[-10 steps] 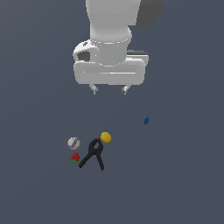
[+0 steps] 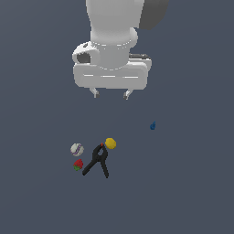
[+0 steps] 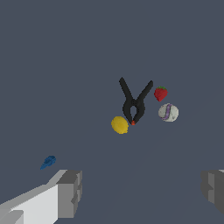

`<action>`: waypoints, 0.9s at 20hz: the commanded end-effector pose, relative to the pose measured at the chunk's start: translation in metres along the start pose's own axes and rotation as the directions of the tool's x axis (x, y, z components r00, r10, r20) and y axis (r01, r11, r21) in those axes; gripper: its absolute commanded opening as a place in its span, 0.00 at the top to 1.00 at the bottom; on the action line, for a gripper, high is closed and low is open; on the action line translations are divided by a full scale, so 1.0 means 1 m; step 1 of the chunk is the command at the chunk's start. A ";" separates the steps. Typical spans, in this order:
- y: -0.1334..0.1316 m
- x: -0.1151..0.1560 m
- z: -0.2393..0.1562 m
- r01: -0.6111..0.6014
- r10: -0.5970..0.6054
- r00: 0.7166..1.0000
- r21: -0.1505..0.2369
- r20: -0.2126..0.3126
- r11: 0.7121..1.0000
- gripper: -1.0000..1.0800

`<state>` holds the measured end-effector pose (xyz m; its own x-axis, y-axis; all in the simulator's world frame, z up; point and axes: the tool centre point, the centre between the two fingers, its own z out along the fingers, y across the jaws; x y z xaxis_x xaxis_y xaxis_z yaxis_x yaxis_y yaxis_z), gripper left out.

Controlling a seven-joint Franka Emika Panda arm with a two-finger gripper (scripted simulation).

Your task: Pick up a designated object from a clutter of objects.

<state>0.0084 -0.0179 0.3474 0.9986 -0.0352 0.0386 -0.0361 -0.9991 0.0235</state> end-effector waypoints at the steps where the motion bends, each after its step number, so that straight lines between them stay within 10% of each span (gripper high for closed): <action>1: 0.003 0.000 0.000 -0.006 0.006 1.000 -0.006 0.001 1.000 0.04; 18: 0.018 0.014 0.025 0.118 -0.118 0.993 0.001 0.005 0.993 0.04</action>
<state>0.0202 -0.0341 0.3277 0.9976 0.0621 0.0318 0.0613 -0.9978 0.0268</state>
